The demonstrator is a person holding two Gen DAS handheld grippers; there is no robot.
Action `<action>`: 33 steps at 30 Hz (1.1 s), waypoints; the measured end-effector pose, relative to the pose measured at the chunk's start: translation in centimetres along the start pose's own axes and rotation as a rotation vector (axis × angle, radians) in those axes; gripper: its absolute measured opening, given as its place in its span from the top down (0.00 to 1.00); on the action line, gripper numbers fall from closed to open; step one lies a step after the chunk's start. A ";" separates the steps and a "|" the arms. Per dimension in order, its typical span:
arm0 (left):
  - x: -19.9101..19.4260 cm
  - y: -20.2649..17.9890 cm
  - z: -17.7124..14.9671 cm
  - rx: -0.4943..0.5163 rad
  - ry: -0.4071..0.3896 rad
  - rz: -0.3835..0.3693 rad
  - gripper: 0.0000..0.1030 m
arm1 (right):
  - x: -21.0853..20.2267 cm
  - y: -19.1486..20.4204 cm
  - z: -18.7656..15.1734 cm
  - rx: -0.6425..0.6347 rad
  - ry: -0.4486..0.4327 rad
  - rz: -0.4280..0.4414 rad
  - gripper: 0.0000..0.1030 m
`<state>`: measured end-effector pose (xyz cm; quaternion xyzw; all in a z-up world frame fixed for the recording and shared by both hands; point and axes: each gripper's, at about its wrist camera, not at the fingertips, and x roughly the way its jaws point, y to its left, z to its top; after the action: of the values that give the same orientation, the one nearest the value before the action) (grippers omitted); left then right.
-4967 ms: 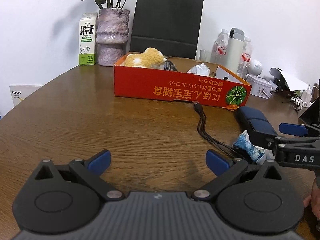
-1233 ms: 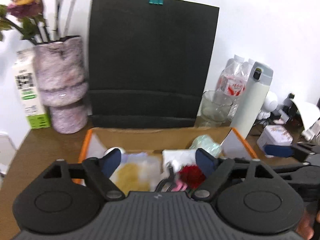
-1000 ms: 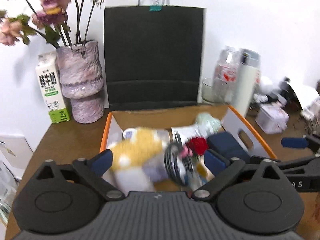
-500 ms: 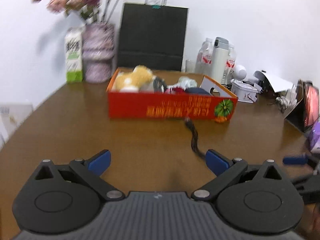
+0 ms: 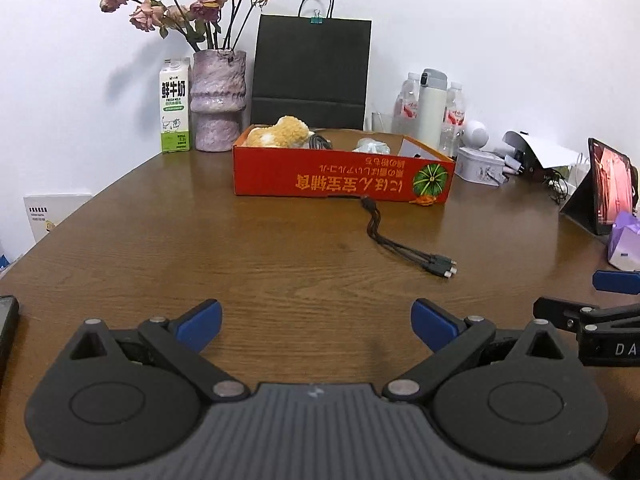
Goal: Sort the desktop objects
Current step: 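Withdraw both open grippers from the box back over the table, then grasp the black USB cable with the left gripper while the right grasps the small orange piece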
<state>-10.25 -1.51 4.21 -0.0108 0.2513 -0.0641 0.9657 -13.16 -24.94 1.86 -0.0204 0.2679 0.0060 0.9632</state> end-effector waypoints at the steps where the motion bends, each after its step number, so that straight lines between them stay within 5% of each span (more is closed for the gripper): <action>1: 0.2 -0.1 0.1 0.001 0.002 -0.005 0.00 | -0.1 0.1 0.2 0.000 -0.008 -0.001 0.08; 9: 5.7 -1.6 4.4 0.012 0.016 -0.079 0.09 | 2.7 -0.8 3.0 0.002 0.004 0.083 0.25; 15: 15.5 -4.2 9.1 0.007 0.069 -0.177 0.15 | 7.8 -3.0 6.8 0.018 0.016 0.069 0.30; 21: 24.1 -4.3 11.0 -0.059 0.203 -0.150 0.51 | 17.3 -5.6 11.0 0.066 0.091 0.091 0.40; 24: 25.2 -4.1 11.0 -0.068 0.180 -0.163 0.59 | 21.8 -5.3 11.8 0.036 0.137 0.099 0.48; 25: 25.4 -4.4 10.9 -0.048 0.178 -0.164 0.78 | 23.1 -5.1 12.0 0.026 0.152 0.103 0.52; 26: 25.5 -4.6 10.8 -0.037 0.178 -0.169 0.83 | 24.4 -5.0 12.2 0.024 0.165 0.103 0.53; 29: 24.7 -4.6 10.4 -0.027 0.164 -0.195 0.84 | 26.6 -4.3 12.4 0.018 0.162 0.099 0.54; 31: 23.7 -4.5 10.4 -0.033 0.138 -0.202 0.85 | 26.8 -3.6 12.3 -0.004 0.140 0.083 0.71; 33: 22.2 -4.3 10.5 -0.038 0.110 -0.202 0.85 | 26.8 -3.3 12.2 -0.002 0.132 0.109 0.76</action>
<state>13.54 -8.78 2.93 -0.0509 0.3028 -0.1565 0.9387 16.14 -27.72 -1.40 -0.0070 0.3316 0.0575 0.9416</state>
